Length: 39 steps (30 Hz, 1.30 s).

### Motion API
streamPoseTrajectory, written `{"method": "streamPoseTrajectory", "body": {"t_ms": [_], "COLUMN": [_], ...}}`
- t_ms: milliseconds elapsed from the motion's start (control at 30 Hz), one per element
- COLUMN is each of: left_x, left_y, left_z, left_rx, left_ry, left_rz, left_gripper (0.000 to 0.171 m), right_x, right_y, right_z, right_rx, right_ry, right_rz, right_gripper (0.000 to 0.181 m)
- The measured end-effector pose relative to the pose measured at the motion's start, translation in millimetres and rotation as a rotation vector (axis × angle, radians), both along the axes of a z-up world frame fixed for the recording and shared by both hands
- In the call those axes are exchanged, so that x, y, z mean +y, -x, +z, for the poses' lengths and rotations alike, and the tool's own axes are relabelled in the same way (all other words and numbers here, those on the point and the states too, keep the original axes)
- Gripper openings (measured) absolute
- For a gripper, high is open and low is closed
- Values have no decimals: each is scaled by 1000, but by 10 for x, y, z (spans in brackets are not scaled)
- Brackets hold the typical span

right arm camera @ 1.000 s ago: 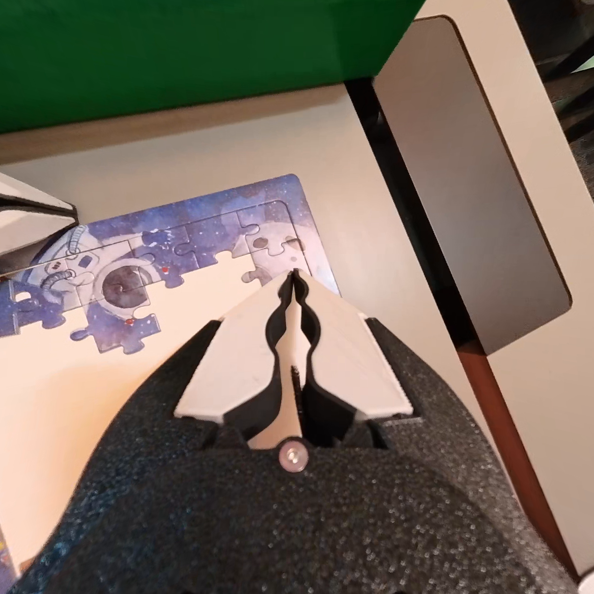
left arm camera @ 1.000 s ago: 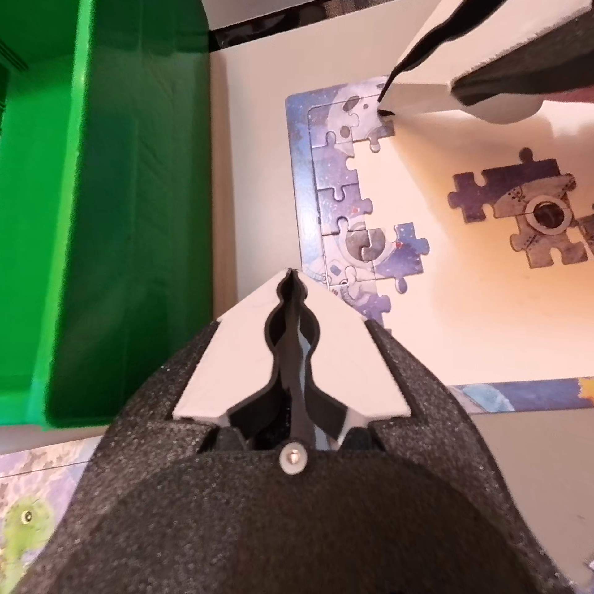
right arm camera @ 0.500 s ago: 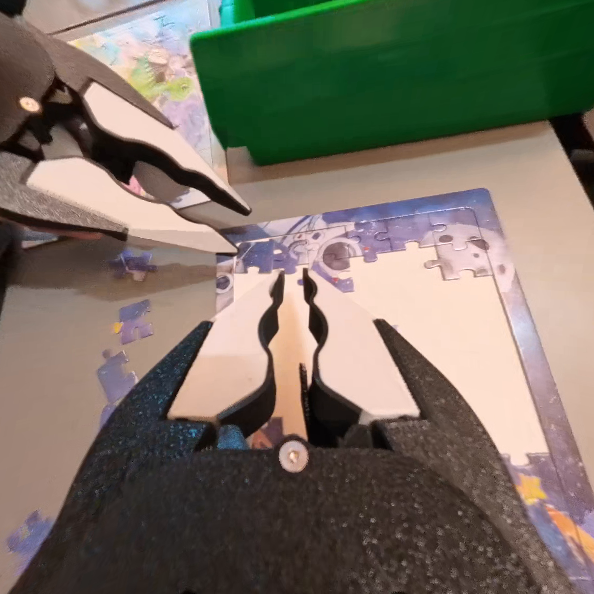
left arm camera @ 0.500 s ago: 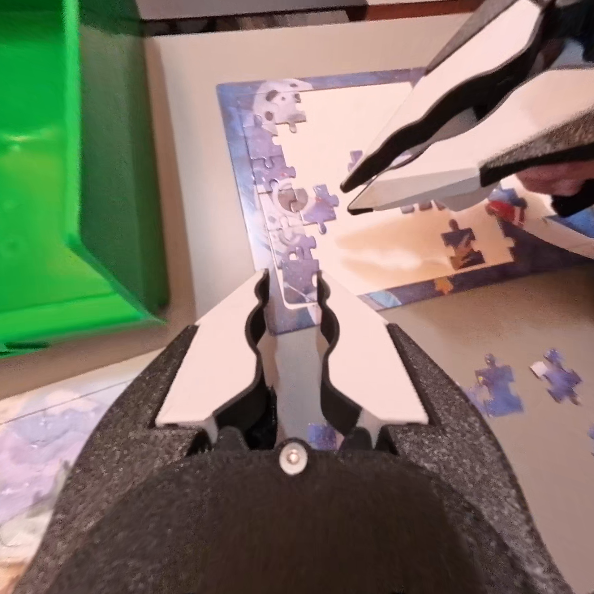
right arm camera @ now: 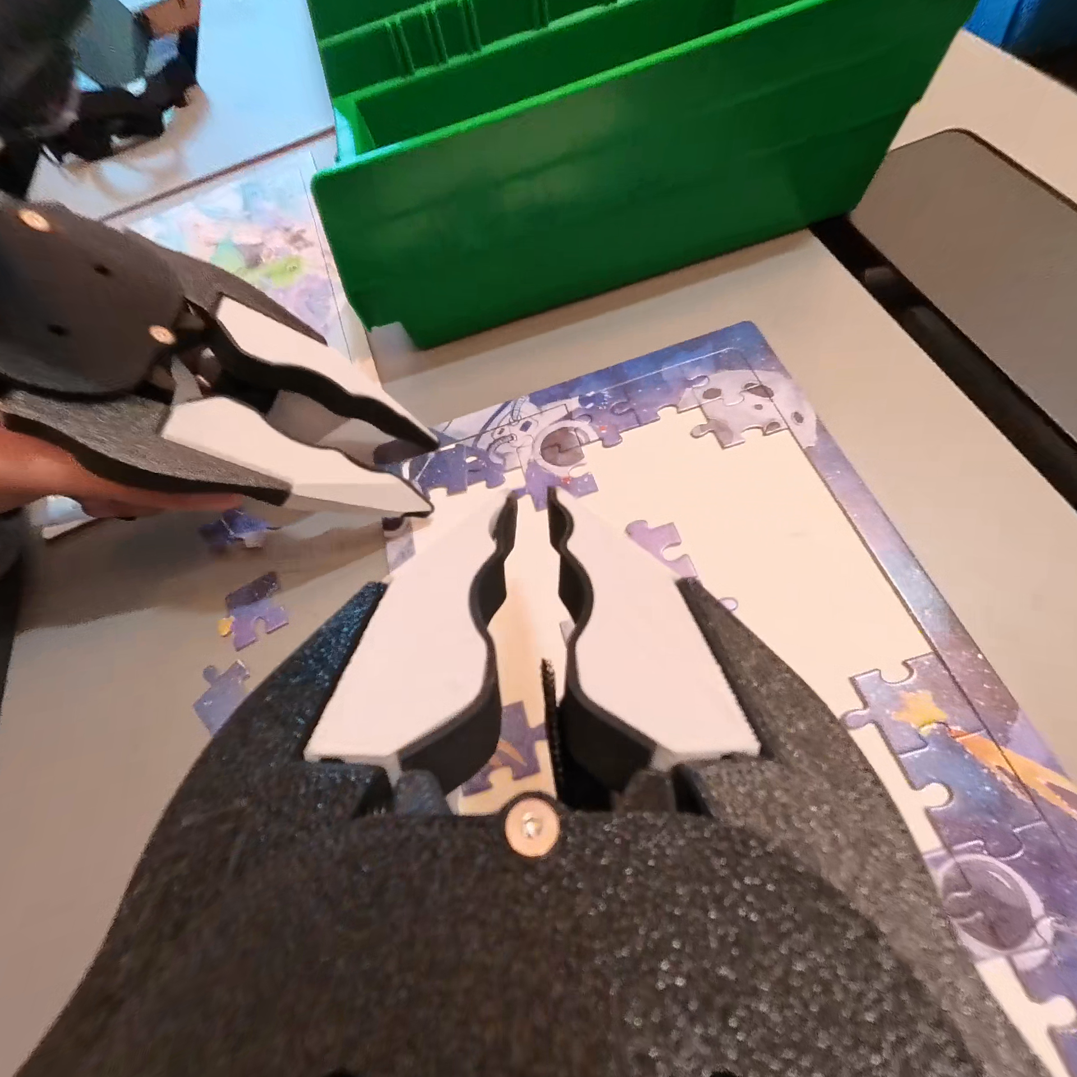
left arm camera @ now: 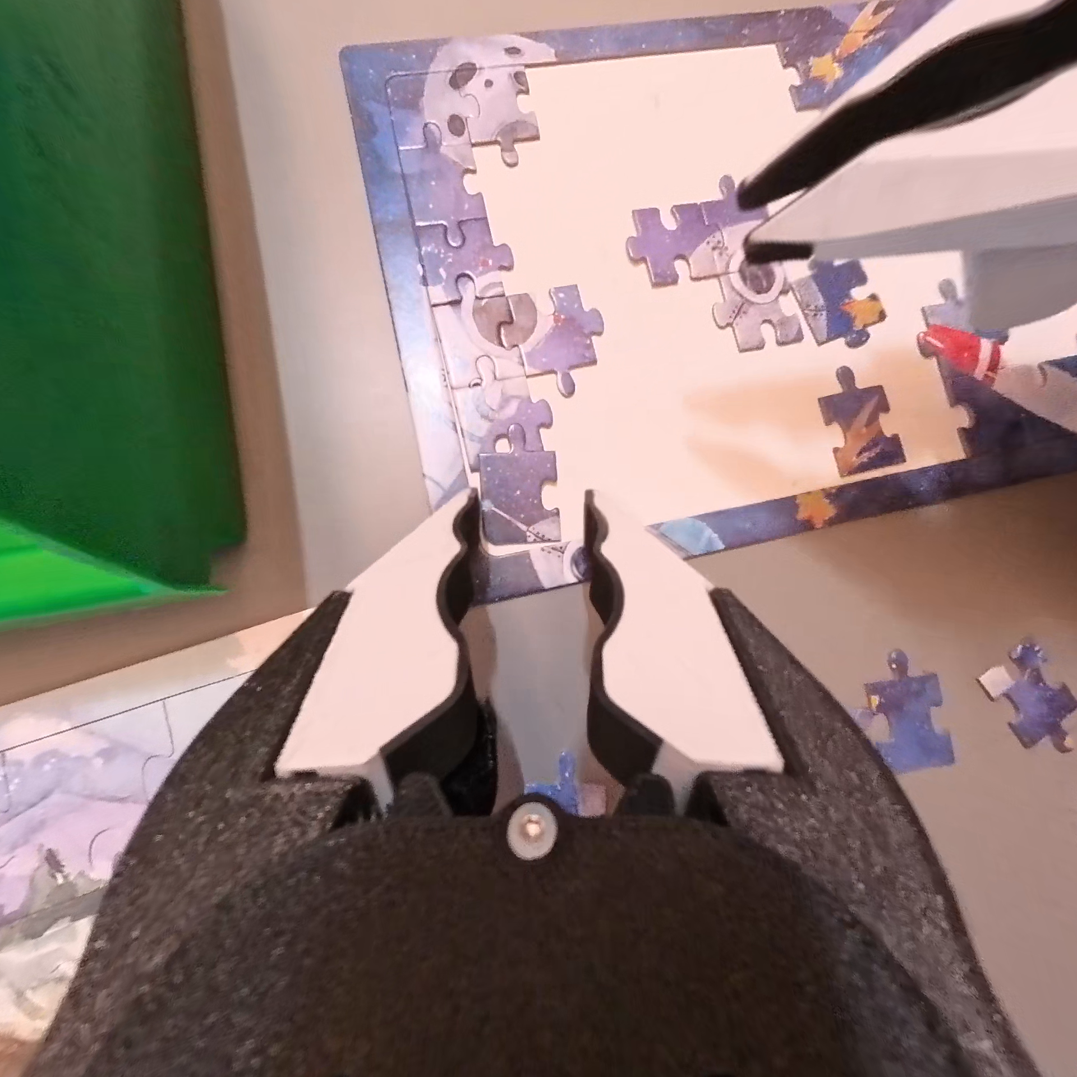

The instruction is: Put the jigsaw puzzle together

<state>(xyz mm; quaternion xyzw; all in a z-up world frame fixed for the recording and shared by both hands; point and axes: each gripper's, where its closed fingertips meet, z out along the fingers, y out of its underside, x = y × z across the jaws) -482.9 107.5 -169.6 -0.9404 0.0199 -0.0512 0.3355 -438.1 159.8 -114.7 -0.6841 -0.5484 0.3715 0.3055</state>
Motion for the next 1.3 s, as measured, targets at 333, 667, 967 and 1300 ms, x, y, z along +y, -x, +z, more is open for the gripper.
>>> {"method": "streamPoseTrajectory", "body": {"t_ms": [333, 667, 967, 1300], "left_x": [3, 14, 9, -31], "left_y": [81, 41, 28, 80], "left_z": [-19, -20, -33, 15], "left_rx": [47, 52, 107, 25], "left_ry": [27, 47, 40, 35], "left_rz": [40, 6, 5, 110], "left_gripper": [20, 40, 25, 20], "right_x": [-93, -188, 150, 42], "right_y": [45, 217, 179, 258], "right_z": [-77, -502, -450, -497], "right_rx": [-7, -180, -134, -156], "right_ry": [52, -30, -62, -52], "right_rz": [51, 116, -35, -1], "right_gripper": [11, 0, 6, 2]}}
